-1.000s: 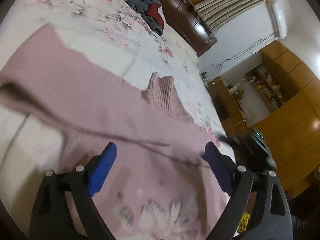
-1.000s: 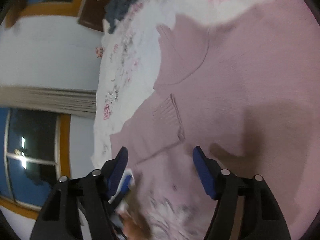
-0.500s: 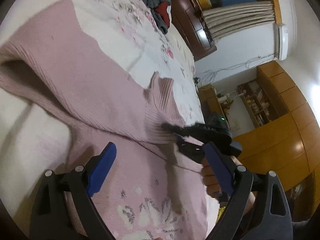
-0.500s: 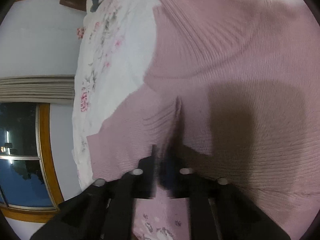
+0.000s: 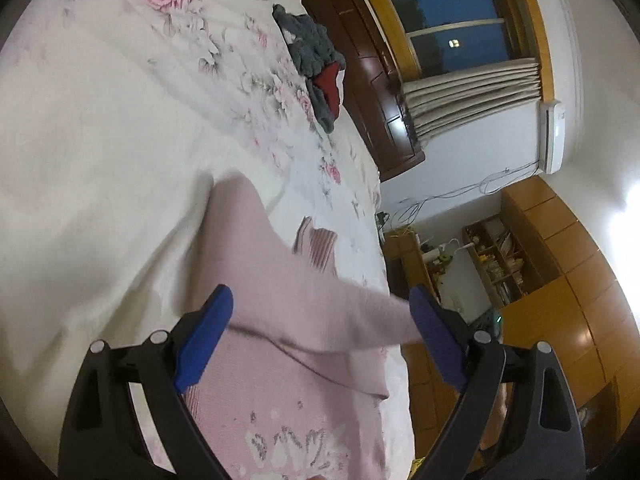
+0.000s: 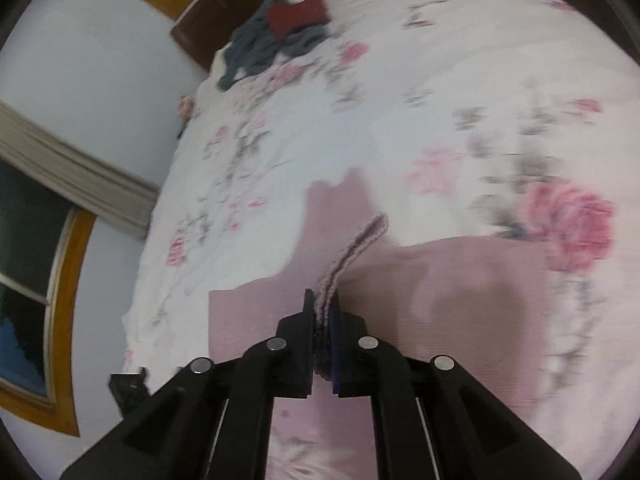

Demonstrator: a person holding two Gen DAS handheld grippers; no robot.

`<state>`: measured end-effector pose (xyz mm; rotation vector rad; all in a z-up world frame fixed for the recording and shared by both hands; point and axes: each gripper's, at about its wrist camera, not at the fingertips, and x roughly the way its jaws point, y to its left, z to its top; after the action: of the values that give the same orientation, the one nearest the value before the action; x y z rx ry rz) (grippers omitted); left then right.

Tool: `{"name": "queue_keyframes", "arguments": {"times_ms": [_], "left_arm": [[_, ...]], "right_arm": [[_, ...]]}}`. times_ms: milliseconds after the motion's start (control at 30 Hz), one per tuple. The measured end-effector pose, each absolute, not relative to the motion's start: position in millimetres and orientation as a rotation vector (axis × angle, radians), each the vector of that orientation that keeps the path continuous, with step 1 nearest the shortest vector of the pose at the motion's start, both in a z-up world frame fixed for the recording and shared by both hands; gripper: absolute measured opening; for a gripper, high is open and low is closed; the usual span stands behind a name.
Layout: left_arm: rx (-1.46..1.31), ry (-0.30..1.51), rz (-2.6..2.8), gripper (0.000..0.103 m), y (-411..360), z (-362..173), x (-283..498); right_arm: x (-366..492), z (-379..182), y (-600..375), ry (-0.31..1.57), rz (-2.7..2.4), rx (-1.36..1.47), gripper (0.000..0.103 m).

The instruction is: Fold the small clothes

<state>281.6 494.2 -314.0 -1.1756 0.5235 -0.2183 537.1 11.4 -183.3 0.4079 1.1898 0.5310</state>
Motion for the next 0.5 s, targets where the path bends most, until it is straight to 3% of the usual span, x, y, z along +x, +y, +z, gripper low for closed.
{"name": "queue_keyframes", "arguments": {"times_ms": [167, 500], "left_arm": [[-1.257, 0.556, -0.240, 0.088, 493.5, -320.5, 293.8], [-1.063, 0.806, -0.290, 0.088, 469.7, -320.6, 372.9]], "right_arm": [[538.7, -226.1, -29.8, 1.243, 0.457, 0.422, 0.006], [534.8, -295.3, -75.6, 1.294, 0.396, 0.493, 0.006]]}}
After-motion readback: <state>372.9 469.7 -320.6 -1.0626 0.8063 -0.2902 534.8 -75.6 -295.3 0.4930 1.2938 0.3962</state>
